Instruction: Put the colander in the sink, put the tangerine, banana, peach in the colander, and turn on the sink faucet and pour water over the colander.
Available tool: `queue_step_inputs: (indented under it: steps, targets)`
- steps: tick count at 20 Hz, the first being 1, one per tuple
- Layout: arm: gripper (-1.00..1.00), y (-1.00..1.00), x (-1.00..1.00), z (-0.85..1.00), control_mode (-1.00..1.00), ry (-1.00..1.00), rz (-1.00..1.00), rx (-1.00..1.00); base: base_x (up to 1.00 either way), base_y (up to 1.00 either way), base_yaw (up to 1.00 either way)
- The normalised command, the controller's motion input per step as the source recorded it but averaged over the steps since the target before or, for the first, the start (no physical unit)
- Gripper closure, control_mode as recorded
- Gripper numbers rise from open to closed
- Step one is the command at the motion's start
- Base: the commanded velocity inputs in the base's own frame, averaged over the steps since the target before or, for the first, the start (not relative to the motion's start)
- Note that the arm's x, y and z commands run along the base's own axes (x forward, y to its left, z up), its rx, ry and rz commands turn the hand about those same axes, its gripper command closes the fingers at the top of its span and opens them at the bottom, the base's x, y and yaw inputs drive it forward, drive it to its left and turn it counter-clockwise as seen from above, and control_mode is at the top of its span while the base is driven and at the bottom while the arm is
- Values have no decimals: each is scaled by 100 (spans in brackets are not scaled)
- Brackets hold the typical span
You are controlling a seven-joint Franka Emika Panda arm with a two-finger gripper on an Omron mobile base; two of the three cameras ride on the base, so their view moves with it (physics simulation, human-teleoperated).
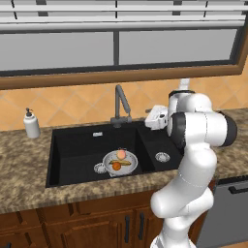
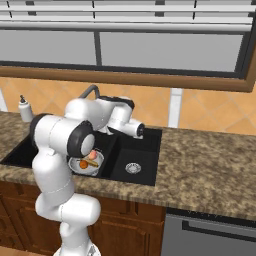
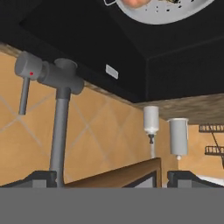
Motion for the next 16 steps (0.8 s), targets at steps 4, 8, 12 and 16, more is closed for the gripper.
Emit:
queue_step_inputs:
  steps: [4, 8, 12, 16]
  targets:
    - [-100, 12, 39, -15, -100, -6, -2, 2, 0, 0, 0]
    - [-100, 18, 40, -7, -100, -9, -1, 1, 0, 0, 0]
    - [-100, 3, 44, -12, -100, -8, -3, 0, 0, 0, 0]
    - [-100, 0, 51, -17, -100, -6, -7, 2, 0, 0, 0]
